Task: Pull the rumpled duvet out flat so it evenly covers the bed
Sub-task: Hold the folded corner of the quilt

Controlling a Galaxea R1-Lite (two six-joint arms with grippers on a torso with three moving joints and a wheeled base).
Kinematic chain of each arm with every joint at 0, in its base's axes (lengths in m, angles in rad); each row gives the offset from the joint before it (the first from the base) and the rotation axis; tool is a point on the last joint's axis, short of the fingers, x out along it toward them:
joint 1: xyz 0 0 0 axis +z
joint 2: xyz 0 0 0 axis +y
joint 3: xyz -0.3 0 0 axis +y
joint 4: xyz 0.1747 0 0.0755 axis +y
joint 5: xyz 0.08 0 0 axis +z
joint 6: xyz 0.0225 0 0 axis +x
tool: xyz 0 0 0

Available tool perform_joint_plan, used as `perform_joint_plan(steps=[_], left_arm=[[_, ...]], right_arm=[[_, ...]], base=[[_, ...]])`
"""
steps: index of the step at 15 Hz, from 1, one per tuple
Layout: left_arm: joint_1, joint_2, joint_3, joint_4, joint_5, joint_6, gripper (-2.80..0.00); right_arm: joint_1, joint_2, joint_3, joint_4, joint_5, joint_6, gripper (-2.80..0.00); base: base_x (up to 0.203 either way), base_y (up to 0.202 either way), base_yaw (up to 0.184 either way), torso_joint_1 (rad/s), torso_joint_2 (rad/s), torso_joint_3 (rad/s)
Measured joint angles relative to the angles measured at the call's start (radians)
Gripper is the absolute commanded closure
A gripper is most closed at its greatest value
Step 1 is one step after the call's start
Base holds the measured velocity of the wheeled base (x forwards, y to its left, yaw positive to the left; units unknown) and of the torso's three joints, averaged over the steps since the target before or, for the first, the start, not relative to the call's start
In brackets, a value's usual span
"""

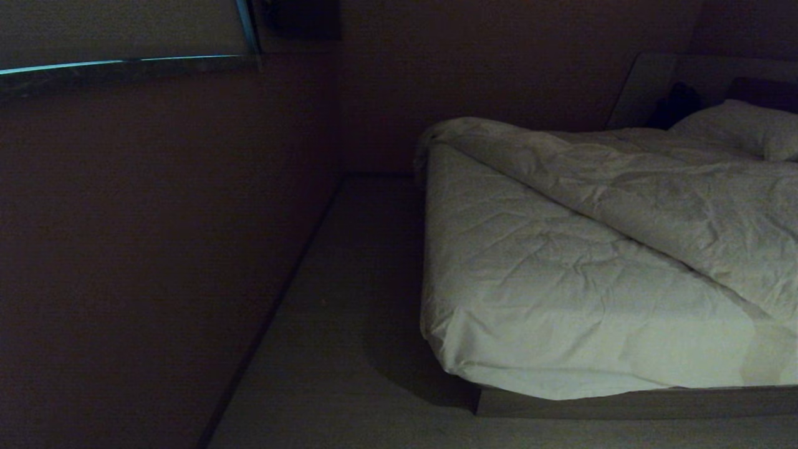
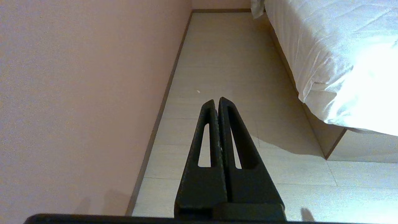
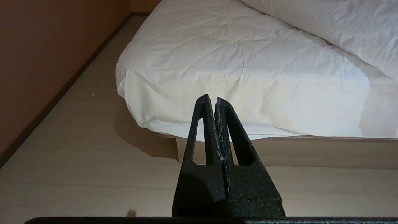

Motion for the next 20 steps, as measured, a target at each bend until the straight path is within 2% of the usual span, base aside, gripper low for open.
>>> perform_joint_plan(steps=[20], left_arm=[[0.000, 0.000, 0.000, 0.001, -0.001, 0.009, 0.00]], right_arm=[[0.000, 0.000, 0.000, 0.000, 0.000, 0.000, 0.00]], base=[[0.000, 0.000, 0.000, 0.000, 0.00, 0.000]])
